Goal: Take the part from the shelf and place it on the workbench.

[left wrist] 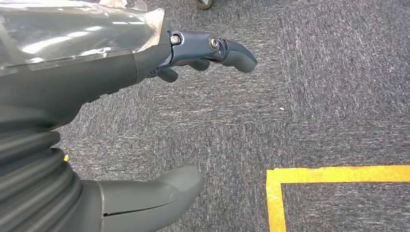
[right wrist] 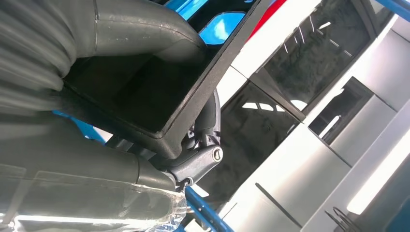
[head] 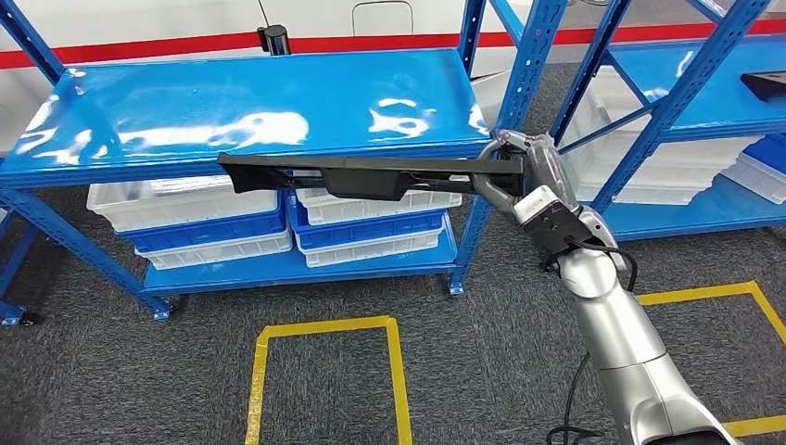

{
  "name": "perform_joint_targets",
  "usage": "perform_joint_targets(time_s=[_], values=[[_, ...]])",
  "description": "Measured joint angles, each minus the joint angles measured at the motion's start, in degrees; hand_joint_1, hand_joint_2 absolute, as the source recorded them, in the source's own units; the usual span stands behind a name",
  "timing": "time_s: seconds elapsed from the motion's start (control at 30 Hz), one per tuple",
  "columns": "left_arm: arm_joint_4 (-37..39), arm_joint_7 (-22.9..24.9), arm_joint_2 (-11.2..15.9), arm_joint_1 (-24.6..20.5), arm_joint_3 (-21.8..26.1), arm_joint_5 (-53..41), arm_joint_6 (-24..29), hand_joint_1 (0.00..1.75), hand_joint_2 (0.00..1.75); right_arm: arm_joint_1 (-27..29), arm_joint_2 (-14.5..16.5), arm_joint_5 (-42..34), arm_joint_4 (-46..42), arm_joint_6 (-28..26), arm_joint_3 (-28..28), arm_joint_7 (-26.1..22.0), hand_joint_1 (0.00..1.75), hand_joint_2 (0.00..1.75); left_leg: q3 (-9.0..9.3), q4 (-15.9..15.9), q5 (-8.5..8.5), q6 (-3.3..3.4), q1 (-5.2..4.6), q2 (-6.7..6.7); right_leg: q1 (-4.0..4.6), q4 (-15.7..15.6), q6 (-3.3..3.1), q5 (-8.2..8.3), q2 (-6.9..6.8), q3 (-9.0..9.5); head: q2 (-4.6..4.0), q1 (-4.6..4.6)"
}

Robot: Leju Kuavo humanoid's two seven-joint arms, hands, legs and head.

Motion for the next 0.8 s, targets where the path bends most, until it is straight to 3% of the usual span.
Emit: perform_joint_targets(time_s=[0.07,0.17,0.2,0.27,0.33,0.37,0.4,0.5,0.53,0.63,0.7,0.73,0.8], values=[[0.0,0.0,0.0,0.0,0.0,0.0,0.1,0.00,1.75,0.0,-0.1,0.0,0.0,-0.2,-0.2,-0.1,1.75,1.75,-0.64,0.6,0.22,-0.66,-0.23,-0.02,0.20,-3.1,-0.66,0.83,0.11,1.45,0.00,-0.05],[0.0,0.0,0.0,0.1,0.1,0.0,0.3,0.00,1.75,0.1,-0.1,0.0,0.0,-0.4,-0.4,-0.1,1.75,1.75,-1.36,1.2,0.13,-1.58,-0.05,-0.09,-0.03,-2.8,-2.04,1.77,0.19,0.92,0.00,-0.14],[0.0,-0.1,0.0,0.1,0.1,0.0,0.3,0.00,1.75,0.2,-0.1,0.0,0.0,-0.4,-0.4,-0.1,1.75,1.75,-1.90,2.3,-0.98,-1.92,0.11,-0.10,-0.20,-2.9,-2.52,2.09,0.15,0.73,0.00,-0.18],[0.0,-0.1,0.0,0.1,0.1,-0.1,0.3,0.00,1.75,0.2,-0.1,0.0,0.0,-0.4,-0.4,-0.1,1.75,1.75,-4.04,7.8,-5.15,-2.59,0.37,-0.12,-0.18,-2.9,-3.29,2.66,0.09,0.16,0.00,-0.27],[0.0,-0.1,0.0,0.1,0.1,-0.1,0.3,0.00,1.75,0.3,-0.1,0.0,0.0,-0.4,-0.5,-0.1,1.75,1.75,-6.40,14.6,-8.79,-2.95,0.55,-0.13,0.04,-2.8,-3.62,3.16,0.07,-0.57,0.00,-0.29],[0.0,-0.1,0.0,0.1,0.1,-0.2,0.3,0.00,1.75,0.4,-0.1,0.0,0.0,-0.4,-0.5,-0.1,1.75,1.75,-6.64,16.1,-9.32,-2.95,0.60,-0.13,0.16,-2.8,-3.64,3.40,0.08,-0.93,0.00,-0.29],[0.0,-0.1,0.0,0.1,0.1,-0.2,0.3,0.00,1.75,0.6,-0.2,0.0,0.0,-0.4,-0.5,-0.1,1.75,1.75,-5.71,15.4,-8.77,-2.80,0.61,-0.13,0.27,-2.8,-3.59,3.63,0.12,-1.22,0.00,-0.29],[0.0,-0.1,0.1,0.0,0.1,-0.2,0.3,0.00,1.75,0.8,-0.3,0.0,0.0,-0.5,-0.7,-0.2,1.75,1.75,1.29,4.9,-5.06,-1.46,0.33,-0.29,0.57,-2.8,-3.18,4.18,0.20,-1.62,0.00,-0.25],[0.0,-0.1,0.2,-0.1,0.1,-0.2,0.3,0.00,1.75,0.8,-0.3,0.0,0.0,-0.5,-0.7,-0.2,1.75,1.75,2.84,2.3,-4.47,-1.00,0.11,-0.33,0.63,-2.8,-2.95,4.32,0.16,-1.68,0.00,-0.24],[0.0,-0.2,0.3,-0.1,0.1,-0.2,0.3,0.00,1.75,0.9,-0.4,-0.1,0.0,-0.5,-0.9,-0.3,1.75,1.75,3.45,0.6,-3.71,-0.05,-0.43,-0.26,0.69,-3.1,-1.92,4.95,0.01,-1.85,0.00,-0.32],[0.0,-0.2,0.3,-0.1,0.1,-0.2,0.3,0.00,1.75,0.8,-0.6,-0.1,0.0,-0.5,-1.0,-0.3,1.75,1.75,3.50,-0.6,-2.51,0.57,-0.24,0.01,0.78,-2.2,-1.47,4.31,0.02,-2.59,0.00,-0.29],[0.0,-0.2,0.3,-0.1,0.1,-0.2,0.3,0.00,1.75,0.8,-0.7,-0.1,0.0,-0.5,-1.1,-0.4,1.75,1.75,3.40,-1.2,-1.87,0.85,-0.09,0.14,0.83,-0.3,-1.54,3.03,0.03,-3.54,0.00,-0.22],[0.0,-0.2,0.2,-0.1,0.1,-0.2,0.3,0.00,1.75,0.9,-0.8,-0.1,0.0,-0.5,-1.1,-0.4,1.75,1.75,2.63,-1.5,-1.05,1.17,-0.03,0.25,0.64,6.9,-1.87,-0.94,0.04,-6.56,0.00,-0.10]])
